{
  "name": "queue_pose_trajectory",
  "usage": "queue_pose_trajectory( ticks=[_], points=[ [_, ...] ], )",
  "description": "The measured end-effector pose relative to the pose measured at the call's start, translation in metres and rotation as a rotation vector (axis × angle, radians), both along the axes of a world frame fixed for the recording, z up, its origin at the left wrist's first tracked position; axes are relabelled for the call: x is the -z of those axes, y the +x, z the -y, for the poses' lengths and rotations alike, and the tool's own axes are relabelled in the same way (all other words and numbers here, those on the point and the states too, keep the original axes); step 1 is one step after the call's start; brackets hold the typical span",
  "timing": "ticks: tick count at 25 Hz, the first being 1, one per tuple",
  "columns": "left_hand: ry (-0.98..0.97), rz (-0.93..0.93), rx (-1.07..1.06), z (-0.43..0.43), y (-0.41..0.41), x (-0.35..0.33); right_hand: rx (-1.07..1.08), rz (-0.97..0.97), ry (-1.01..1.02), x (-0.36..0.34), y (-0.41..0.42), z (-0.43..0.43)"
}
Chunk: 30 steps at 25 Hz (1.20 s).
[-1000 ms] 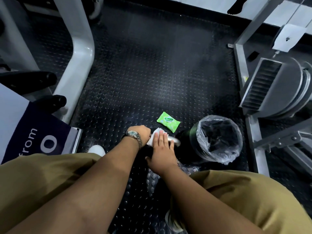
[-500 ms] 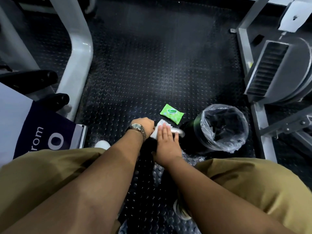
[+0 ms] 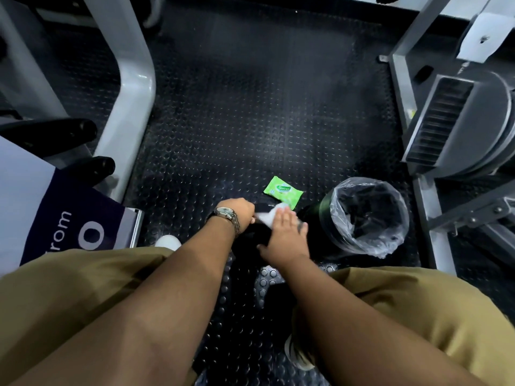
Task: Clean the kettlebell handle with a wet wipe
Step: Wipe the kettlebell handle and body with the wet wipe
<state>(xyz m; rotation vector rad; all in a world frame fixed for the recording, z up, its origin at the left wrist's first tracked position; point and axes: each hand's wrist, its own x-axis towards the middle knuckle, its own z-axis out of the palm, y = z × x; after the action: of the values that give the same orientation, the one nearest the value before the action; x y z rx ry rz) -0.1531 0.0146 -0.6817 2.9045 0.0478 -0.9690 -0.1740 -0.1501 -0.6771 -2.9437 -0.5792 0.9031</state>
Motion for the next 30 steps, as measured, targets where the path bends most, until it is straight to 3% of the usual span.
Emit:
queue_pose_trajectory(
  ticks=[3,9,15,20,26,30],
  points=[
    [-0.012,-0.012,-0.007,-0.004,0.002,0.005,0.187,-0.059,0.007,-0.001,0.017,0.01],
    [0.001,0.019,-0.004,-0.002,0.003,0.007,-0.141,0.033,0.08,-0.001,-0.022,-0.022],
    [-0.028,-0.019,0.004,-0.008,0.004,0.011,0.212,-0.022,0.013,0.001,0.004,-0.006],
    [-0.007,0.041,-0.007,-0.001,0.0,0.008,-0.076,0.036,0.073,0.005,-0.023,-0.037],
    [-0.06,-0.003,0.008,-0.006,0.003,0.004,0.187,-0.031,-0.032,0.007,0.013,0.005],
    [-0.01,0.008,-0.013,-0.002,0.002,0.005,-0.058,0.018,0.092,0.006,-0.008,-0.03]
  ],
)
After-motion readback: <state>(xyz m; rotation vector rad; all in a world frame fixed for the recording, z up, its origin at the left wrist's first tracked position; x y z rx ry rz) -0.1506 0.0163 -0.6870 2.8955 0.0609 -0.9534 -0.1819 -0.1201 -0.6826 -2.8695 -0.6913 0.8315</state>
